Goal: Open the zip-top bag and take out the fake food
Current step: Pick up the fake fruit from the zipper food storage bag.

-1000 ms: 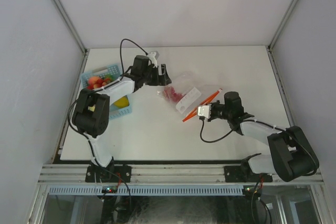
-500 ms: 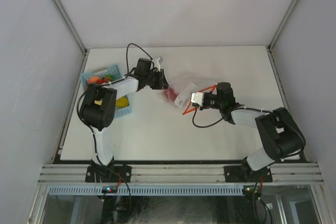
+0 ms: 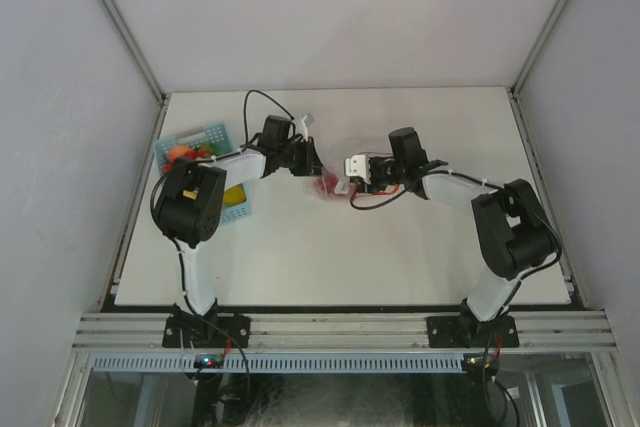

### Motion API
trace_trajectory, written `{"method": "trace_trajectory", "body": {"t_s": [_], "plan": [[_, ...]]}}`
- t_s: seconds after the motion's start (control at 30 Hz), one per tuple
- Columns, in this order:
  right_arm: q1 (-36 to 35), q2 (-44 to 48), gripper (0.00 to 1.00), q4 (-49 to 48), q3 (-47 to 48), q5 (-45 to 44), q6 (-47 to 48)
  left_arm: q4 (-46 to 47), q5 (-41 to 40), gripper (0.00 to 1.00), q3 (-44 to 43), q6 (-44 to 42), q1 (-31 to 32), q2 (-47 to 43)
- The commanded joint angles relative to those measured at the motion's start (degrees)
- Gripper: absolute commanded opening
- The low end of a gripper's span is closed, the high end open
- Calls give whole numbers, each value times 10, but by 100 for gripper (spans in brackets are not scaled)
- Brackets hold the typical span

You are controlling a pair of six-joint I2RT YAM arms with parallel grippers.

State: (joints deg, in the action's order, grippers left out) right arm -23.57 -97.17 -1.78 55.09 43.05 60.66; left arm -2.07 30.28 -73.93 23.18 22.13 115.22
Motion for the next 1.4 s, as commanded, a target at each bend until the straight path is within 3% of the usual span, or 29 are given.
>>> {"method": "trace_trajectory", "body": {"t_s": [0.0, 0.1, 0.27, 0.43, 0.97, 1.37], "plan": [[-14, -37, 46, 159, 91, 20, 47, -3, 15, 14, 5, 13, 10, 11], [-22, -62, 55, 182, 137, -6, -14, -14, 2, 13, 11, 17, 10, 6], [-44, -112, 57, 282, 223, -31, -55, -12, 3, 14, 25, 31, 10, 6], [-59, -148, 62, 314, 274, -63, -116, 5, 5, 13, 44, 40, 10, 3], [-104, -239, 63, 377, 362, -187, -228, 24, 23, 13, 59, 46, 7, 1], [-105, -258, 62, 372, 355, -169, -315, 25, 46, 13, 62, 44, -13, -2]]}}
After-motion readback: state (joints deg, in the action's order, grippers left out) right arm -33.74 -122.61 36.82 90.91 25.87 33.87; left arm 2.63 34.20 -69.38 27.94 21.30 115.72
